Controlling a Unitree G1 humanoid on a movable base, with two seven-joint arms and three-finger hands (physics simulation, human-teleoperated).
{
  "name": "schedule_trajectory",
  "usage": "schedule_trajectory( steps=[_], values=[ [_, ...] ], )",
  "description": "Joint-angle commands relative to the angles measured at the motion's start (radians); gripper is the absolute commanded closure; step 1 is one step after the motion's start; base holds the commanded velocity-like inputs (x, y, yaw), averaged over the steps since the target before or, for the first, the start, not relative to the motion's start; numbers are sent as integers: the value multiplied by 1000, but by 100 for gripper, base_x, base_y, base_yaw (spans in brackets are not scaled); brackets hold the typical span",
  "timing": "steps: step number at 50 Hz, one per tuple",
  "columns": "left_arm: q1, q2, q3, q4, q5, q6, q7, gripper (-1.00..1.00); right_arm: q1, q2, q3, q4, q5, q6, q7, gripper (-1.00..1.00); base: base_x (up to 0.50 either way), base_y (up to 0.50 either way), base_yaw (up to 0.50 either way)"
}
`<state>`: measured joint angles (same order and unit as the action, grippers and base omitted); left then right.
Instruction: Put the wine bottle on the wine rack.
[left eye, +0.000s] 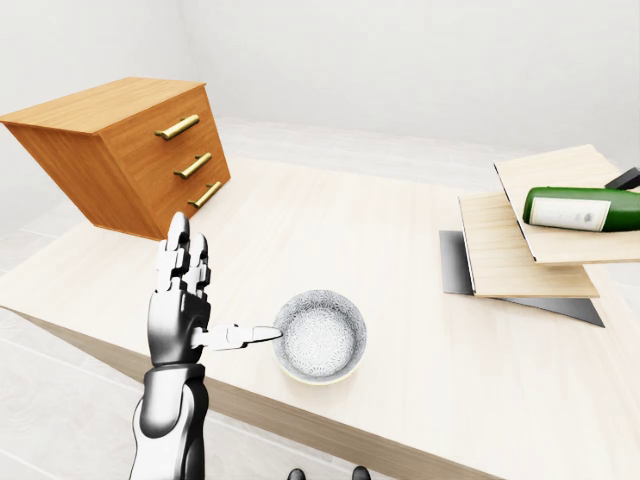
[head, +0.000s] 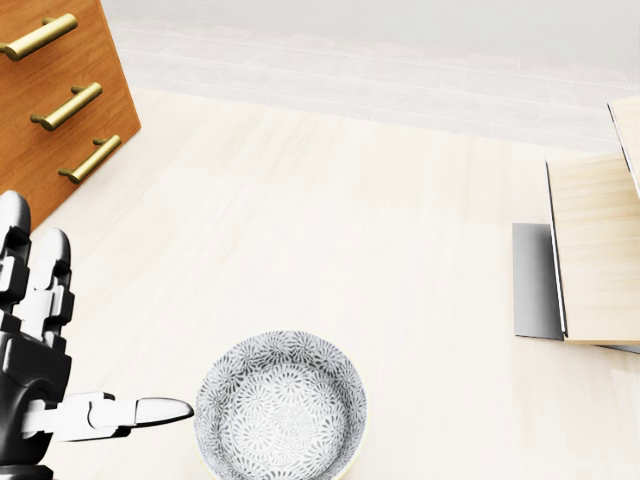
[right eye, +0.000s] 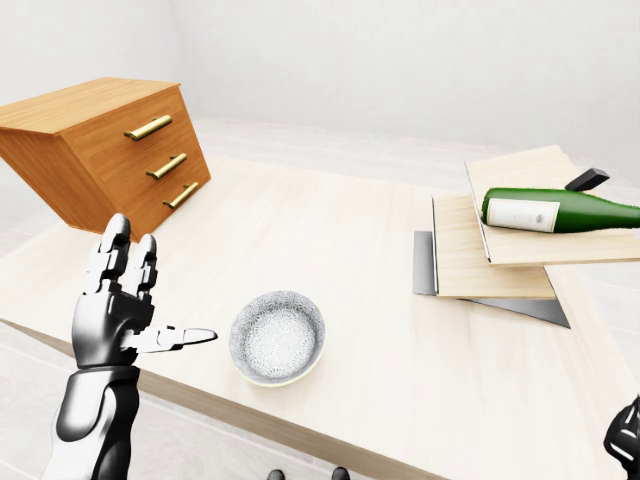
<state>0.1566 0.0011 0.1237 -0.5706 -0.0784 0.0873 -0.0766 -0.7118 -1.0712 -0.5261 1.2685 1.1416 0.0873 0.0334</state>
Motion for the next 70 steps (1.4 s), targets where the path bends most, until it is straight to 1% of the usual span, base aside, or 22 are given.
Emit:
schedule_trajectory(
  steps=[1, 26, 32, 33, 39, 42, 49, 53, 58, 64, 70],
  values=[
    [1, 0, 0, -3, 0, 0, 1, -100, 131, -32, -7, 9, -19, 0, 0, -100, 0, 0, 0],
    [0, -1, -7, 12, 5, 0, 5, -100, 208, -108, -40, -12, 35, 0, 14, -100, 0, 0, 0],
    [-1, -1, -9, 15, 6, 0, 5, -100, 219, -134, -47, -47, 52, 0, 11, -100, 0, 0, 0],
    [0, 0, -8, 13, 4, 0, 4, -100, 220, -150, -52, -68, 58, 0, 6, -100, 0, 0, 0],
    [2, 1, -7, 11, 3, 0, 3, -100, 240, -173, -72, -160, 87, 0, -18, -100, 0, 0, 0],
    [1, 1, -6, 12, 4, 0, 2, -100, 270, -170, -96, -249, 114, 0, -50, -100, 0, 0, 0],
    [-1, 2, -13, -4, 7, 0, 3, -100, 358, -151, -193, -489, 189, 0, -148, -100, 0, 0, 0],
    [-2, -1, -21, -8, 12, 0, 6, -100, 419, -123, -281, -686, 246, 0, -236, -100, 0, 0, 0],
    [4, 1, -26, -27, 16, 0, 5, -100, 464, -97, -369, -876, 297, 0, -322, -100, 0, 0, 0],
    [0, 1, -23, -33, 14, 0, 6, -100, 496, -64, -431, -1031, 334, 0, -371, -100, 0, 0, 0],
    [6, -1, -23, -30, 15, 0, 4, -100, 507, -59, -486, -1139, 377, 0, -432, -100, 0, 0, 0]
  ],
)
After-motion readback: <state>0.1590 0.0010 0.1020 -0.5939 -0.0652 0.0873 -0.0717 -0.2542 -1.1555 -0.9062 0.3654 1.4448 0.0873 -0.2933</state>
